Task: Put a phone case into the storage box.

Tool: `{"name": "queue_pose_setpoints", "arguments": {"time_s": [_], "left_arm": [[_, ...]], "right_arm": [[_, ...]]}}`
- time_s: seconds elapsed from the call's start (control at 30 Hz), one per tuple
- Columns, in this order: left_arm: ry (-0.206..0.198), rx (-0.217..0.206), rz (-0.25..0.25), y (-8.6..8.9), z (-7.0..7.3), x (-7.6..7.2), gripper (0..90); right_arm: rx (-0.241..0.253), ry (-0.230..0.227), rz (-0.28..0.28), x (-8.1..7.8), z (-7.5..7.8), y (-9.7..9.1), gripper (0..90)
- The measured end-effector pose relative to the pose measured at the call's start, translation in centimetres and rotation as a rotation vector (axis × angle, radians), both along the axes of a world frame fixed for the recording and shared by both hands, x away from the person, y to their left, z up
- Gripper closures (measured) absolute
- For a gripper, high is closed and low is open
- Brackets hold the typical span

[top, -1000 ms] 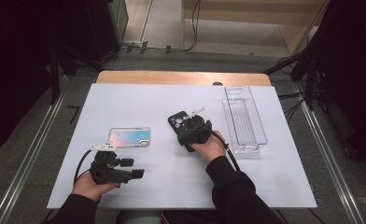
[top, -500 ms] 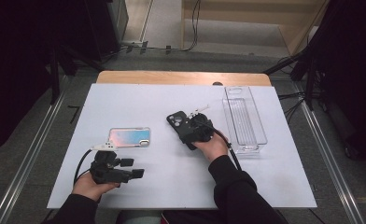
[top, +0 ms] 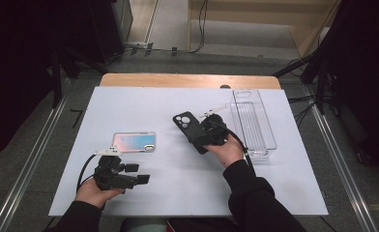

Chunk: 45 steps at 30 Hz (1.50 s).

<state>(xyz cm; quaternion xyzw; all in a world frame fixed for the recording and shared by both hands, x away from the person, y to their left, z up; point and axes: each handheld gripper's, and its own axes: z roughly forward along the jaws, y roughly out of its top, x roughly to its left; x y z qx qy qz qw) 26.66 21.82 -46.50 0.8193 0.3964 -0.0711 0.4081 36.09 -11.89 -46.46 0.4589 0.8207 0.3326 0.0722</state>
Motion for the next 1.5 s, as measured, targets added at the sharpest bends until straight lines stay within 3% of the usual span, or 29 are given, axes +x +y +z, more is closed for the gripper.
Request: {"name": "queue_pose_setpoints", "arguments": {"time_s": [0.23,0.4,0.6,1.03,1.27,1.5], "left_arm": [[-0.008,0.002,0.01,-0.5,0.3,0.1,24.3],[0.027,-0.039,0.021,-1.0,0.7,0.4,24.3],[0.02,-0.041,0.025,-1.8,1.5,0.7,24.3],[0.036,-0.105,0.034,-3.9,3.6,2.0,24.3],[0.028,-0.11,0.052,-4.9,4.7,2.6,27.1],[0.044,-0.095,0.085,-5.8,5.1,3.6,27.1]], "right_arm": [[0.036,-0.015,0.036,-1.7,1.8,-0.9,14.0],[0.054,-0.023,0.058,-3.2,2.8,-1.8,14.0],[0.095,-0.036,0.064,-4.8,3.3,-2.6,14.0],[0.13,-0.038,0.075,-7.6,2.8,-2.9,14.0],[0.163,-0.048,0.033,-8.2,2.1,-2.5,13.9],[0.199,-0.042,0.007,-8.2,1.7,-1.5,13.9]]}}
